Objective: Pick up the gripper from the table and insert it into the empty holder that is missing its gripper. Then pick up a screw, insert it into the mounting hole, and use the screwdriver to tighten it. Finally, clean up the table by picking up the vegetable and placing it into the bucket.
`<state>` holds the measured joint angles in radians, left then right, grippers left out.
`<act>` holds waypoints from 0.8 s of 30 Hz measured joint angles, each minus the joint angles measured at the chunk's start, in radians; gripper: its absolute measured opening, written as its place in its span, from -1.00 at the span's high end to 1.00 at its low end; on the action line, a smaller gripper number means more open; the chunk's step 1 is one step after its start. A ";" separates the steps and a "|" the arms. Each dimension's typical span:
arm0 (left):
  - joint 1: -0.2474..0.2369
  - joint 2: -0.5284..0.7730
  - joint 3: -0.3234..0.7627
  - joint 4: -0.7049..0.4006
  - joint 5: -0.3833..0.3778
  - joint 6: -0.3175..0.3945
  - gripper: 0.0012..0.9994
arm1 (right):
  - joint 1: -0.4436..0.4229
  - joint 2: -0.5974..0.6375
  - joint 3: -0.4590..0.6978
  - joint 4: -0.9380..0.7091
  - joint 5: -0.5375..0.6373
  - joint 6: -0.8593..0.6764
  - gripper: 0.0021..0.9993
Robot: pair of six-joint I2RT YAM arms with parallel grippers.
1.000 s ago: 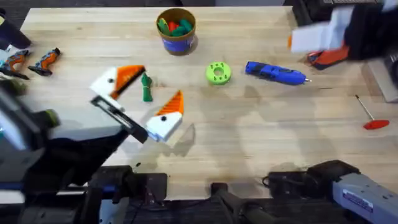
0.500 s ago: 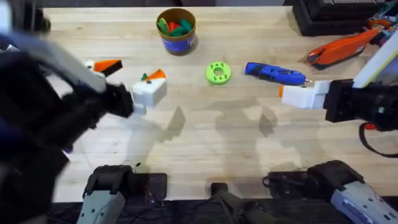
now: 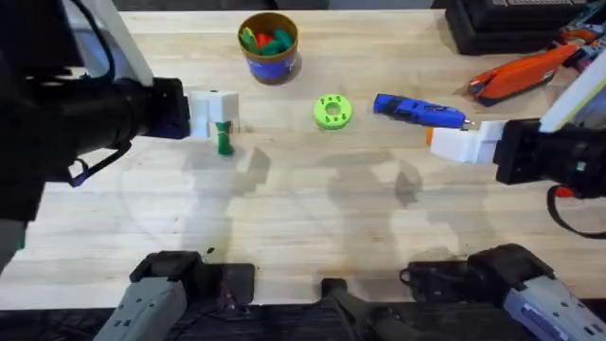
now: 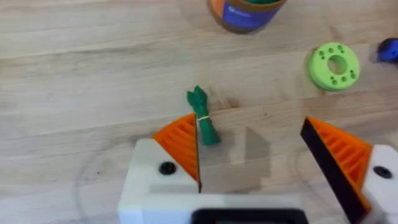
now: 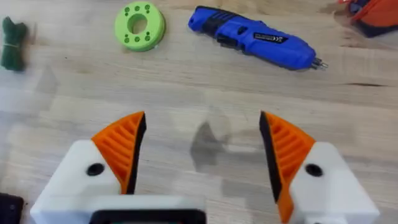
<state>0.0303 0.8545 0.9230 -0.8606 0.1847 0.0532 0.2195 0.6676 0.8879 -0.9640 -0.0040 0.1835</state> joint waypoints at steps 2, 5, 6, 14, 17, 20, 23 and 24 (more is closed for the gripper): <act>0.000 0.010 0.004 -0.015 -0.027 -0.001 -0.97 | 0.000 0.000 0.000 0.001 0.000 0.000 -0.96; 0.000 0.021 0.026 -0.062 -0.076 -0.026 -0.97 | 0.000 0.000 0.000 0.002 0.007 0.000 -0.96; 0.000 0.026 0.039 -0.082 -0.092 -0.040 -0.97 | 0.000 0.000 0.000 0.002 0.010 0.000 -0.97; -0.002 0.217 0.171 -0.264 -0.195 -0.227 -0.97 | 0.000 0.000 0.000 0.003 0.024 0.000 -0.99; -0.013 0.315 0.183 -0.253 -0.220 -0.273 -0.97 | 0.000 0.000 0.000 0.003 0.052 0.000 -0.99; -0.027 0.411 0.183 -0.205 -0.230 -0.294 -0.97 | 0.000 0.000 0.000 0.003 0.074 0.000 -0.99; -0.032 0.506 0.183 -0.153 -0.221 -0.299 -0.97 | 0.000 0.000 0.000 0.003 0.088 0.000 -0.99; -0.032 0.536 0.183 -0.139 -0.216 -0.301 -0.97 | 0.000 0.000 0.000 0.003 0.090 0.000 -0.99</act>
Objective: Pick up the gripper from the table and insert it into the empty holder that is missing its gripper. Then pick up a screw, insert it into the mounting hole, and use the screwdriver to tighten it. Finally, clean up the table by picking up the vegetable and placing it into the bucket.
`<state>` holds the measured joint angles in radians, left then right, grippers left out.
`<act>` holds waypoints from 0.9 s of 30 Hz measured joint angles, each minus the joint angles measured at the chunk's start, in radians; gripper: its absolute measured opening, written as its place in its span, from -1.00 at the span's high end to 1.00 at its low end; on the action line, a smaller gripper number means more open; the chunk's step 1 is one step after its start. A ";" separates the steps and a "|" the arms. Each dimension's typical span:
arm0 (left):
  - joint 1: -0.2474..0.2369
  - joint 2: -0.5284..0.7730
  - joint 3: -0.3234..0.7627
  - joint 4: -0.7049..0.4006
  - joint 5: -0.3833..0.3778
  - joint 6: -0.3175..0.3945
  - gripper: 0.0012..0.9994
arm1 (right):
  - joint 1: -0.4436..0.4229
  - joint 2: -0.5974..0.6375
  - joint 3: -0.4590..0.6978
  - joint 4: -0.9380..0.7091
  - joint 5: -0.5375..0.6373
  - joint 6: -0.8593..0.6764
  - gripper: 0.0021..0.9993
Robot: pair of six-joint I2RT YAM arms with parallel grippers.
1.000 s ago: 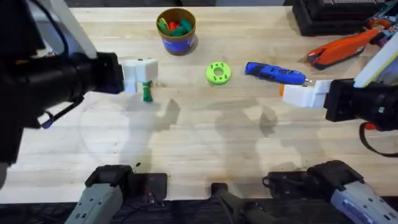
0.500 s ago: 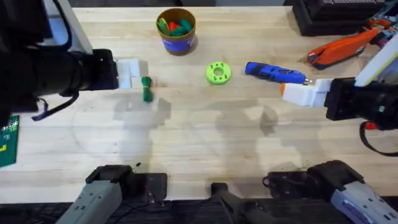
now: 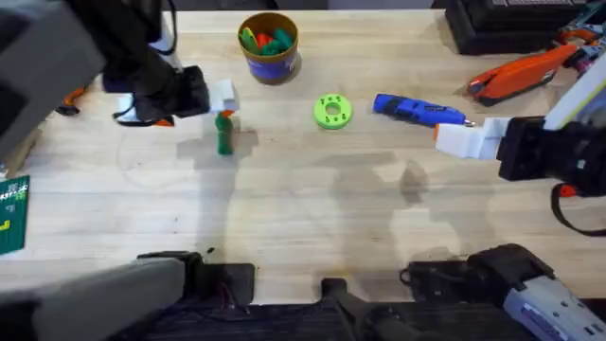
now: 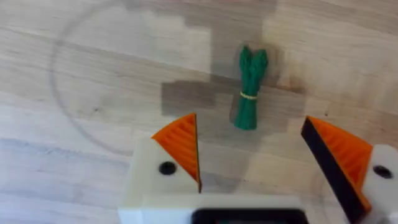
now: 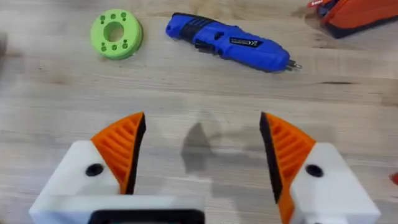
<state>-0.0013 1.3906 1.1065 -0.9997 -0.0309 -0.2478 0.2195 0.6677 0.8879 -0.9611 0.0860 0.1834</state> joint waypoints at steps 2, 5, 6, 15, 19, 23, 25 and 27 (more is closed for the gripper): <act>0.000 0.066 0.000 0.027 0.007 -0.001 -0.97 | 0.000 0.000 0.000 0.000 0.003 0.000 -0.99; 0.000 0.149 0.000 0.075 0.014 -0.003 -0.97 | 0.000 0.000 0.000 0.000 0.004 0.000 -0.99; 0.000 0.178 0.000 0.097 0.023 0.003 -0.97 | 0.000 0.000 0.000 0.000 0.004 0.000 -0.99; 0.000 0.333 0.000 0.125 0.065 0.039 -0.86 | 0.000 0.000 0.000 0.000 0.004 0.000 -0.98; 0.000 0.349 0.000 0.125 0.061 0.055 -0.41 | 0.000 0.000 0.000 0.000 0.004 0.000 -0.98; 0.000 0.349 0.002 0.128 0.064 0.062 0.46 | 0.000 0.000 0.000 0.000 0.004 0.000 -0.99; -0.001 0.349 0.004 0.130 0.065 0.066 0.85 | 0.000 0.000 0.000 -0.002 0.004 0.000 -0.98; -0.001 0.350 0.005 0.135 0.064 0.069 0.97 | 0.000 0.000 0.000 -0.005 0.004 0.000 -0.98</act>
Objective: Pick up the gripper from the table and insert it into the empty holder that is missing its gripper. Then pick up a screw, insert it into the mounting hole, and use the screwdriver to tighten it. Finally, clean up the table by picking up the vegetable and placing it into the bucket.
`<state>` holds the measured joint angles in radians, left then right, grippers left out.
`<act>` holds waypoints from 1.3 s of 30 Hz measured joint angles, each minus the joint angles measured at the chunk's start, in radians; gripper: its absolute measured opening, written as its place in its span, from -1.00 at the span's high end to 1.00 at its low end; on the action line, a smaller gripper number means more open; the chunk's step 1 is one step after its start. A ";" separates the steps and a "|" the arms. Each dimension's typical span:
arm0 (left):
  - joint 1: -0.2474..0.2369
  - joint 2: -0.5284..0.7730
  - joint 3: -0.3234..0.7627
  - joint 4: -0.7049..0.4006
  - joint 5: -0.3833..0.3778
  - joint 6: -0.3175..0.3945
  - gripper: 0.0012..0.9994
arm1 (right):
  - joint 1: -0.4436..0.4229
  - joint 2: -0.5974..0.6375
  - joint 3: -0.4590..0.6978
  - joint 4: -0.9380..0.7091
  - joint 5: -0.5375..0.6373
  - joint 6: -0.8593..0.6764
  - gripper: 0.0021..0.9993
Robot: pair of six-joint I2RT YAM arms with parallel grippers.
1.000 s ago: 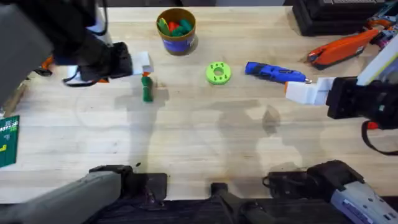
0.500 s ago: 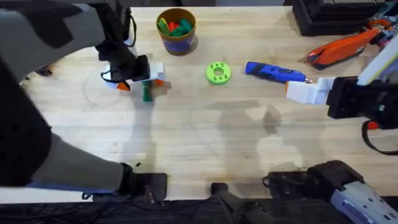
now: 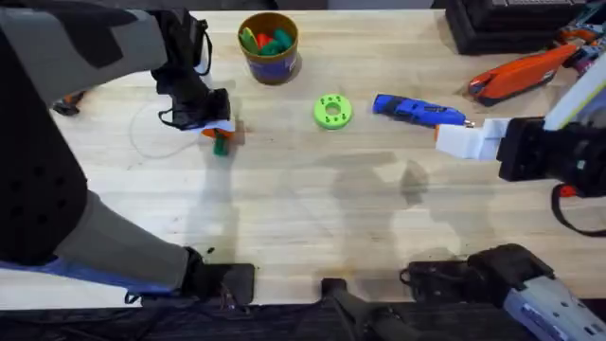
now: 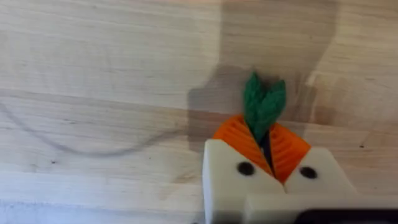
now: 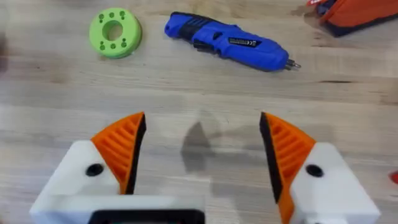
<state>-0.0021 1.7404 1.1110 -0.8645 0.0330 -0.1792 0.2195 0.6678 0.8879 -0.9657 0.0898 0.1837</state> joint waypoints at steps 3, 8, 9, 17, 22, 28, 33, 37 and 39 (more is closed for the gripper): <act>0.000 0.001 0.000 0.000 0.000 0.000 0.97 | 0.000 0.000 0.000 0.000 0.000 0.000 -0.98; 0.000 0.001 0.023 -0.063 0.000 0.000 0.97 | 0.000 0.000 0.000 0.000 0.000 0.000 -0.98; 0.000 0.001 0.040 -0.083 0.000 0.000 0.97 | 0.000 0.000 0.000 0.000 0.000 0.000 -0.98; 0.000 -0.003 0.334 -0.159 0.068 0.027 0.98 | 0.000 0.000 0.000 0.000 0.000 0.000 -0.98; -0.024 -0.026 0.470 0.025 0.149 0.036 0.98 | 0.000 0.000 0.000 0.000 0.000 0.000 -0.98; -0.093 0.005 0.472 0.205 0.171 0.038 0.98 | 0.000 0.000 0.000 0.000 0.000 0.000 -0.99; -0.146 0.096 0.472 0.314 0.184 0.040 0.98 | 0.000 0.000 0.000 0.000 0.000 0.000 -0.99; -0.154 0.156 0.472 0.337 0.185 0.041 0.98 | 0.000 0.000 0.000 0.000 0.000 0.000 -0.99; -0.151 0.166 0.472 0.339 0.185 0.041 0.98 | 0.000 0.000 0.000 0.000 0.000 0.000 -0.99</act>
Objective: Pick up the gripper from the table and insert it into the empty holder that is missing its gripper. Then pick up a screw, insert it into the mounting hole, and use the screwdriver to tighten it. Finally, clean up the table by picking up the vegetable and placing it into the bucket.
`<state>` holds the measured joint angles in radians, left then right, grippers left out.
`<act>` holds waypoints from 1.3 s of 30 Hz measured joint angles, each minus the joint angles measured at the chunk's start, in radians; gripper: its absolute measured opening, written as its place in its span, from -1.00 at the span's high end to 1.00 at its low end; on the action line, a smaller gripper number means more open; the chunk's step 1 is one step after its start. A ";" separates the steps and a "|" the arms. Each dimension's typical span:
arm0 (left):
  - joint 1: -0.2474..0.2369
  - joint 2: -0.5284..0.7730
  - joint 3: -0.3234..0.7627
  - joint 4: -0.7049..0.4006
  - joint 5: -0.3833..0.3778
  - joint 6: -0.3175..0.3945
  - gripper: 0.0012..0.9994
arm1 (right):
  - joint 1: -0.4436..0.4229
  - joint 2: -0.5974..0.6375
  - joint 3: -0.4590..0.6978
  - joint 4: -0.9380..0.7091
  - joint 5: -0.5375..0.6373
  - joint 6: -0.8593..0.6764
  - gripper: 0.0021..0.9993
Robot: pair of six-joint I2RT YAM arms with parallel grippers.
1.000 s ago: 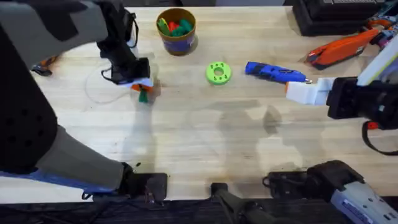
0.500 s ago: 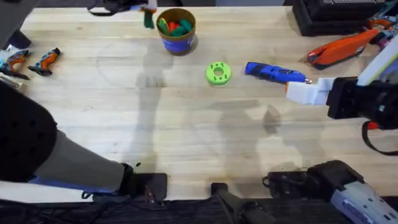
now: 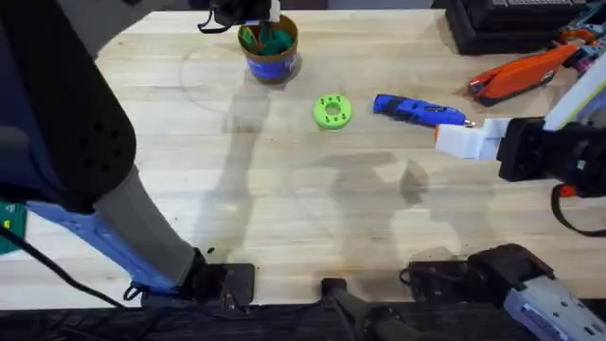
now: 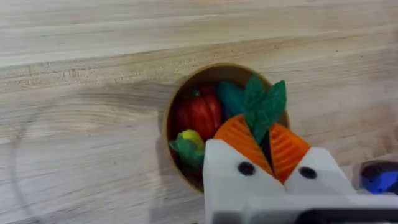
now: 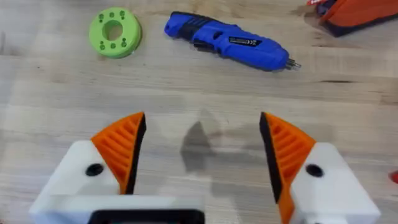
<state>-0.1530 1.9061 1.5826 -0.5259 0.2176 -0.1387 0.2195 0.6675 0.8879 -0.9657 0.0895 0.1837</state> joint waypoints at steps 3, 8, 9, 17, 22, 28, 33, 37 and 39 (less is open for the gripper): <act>0.004 -0.002 0.000 0.006 0.000 0.000 0.98 | 0.000 0.000 0.000 0.000 0.000 0.000 -0.99; 0.006 -0.004 0.000 0.011 0.000 0.004 -0.23 | 0.000 0.000 0.000 0.000 0.000 0.000 -0.99; 0.007 -0.004 0.000 0.010 0.000 0.004 -0.54 | 0.000 0.000 0.000 0.000 0.000 0.000 -0.99; 0.027 -0.029 0.001 -0.133 0.000 0.004 -0.97 | 0.000 0.000 0.000 0.000 0.000 0.000 -0.99; 0.031 -0.125 0.017 -0.258 0.000 0.019 -0.97 | 0.000 0.000 0.000 0.000 0.000 0.000 -0.99; 0.031 -0.304 0.041 -0.447 -0.001 0.072 -0.97 | 0.000 0.000 0.000 -0.006 0.000 0.000 -0.99; 0.031 -0.402 0.051 -0.668 -0.034 0.110 -0.97 | 0.000 0.000 0.000 -0.007 0.000 0.000 -0.99; 0.031 -0.414 0.050 -0.808 -0.070 0.137 -0.97 | 0.000 0.000 0.000 -0.007 0.000 0.000 -0.99; 0.025 -0.414 0.042 -0.823 -0.085 0.151 -0.97 | 0.000 0.000 0.000 -0.007 0.000 0.000 -0.99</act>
<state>-0.1276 1.4918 1.6245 -1.3487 0.1326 0.0128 0.2195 0.6674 0.8879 -0.9726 0.0898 0.1837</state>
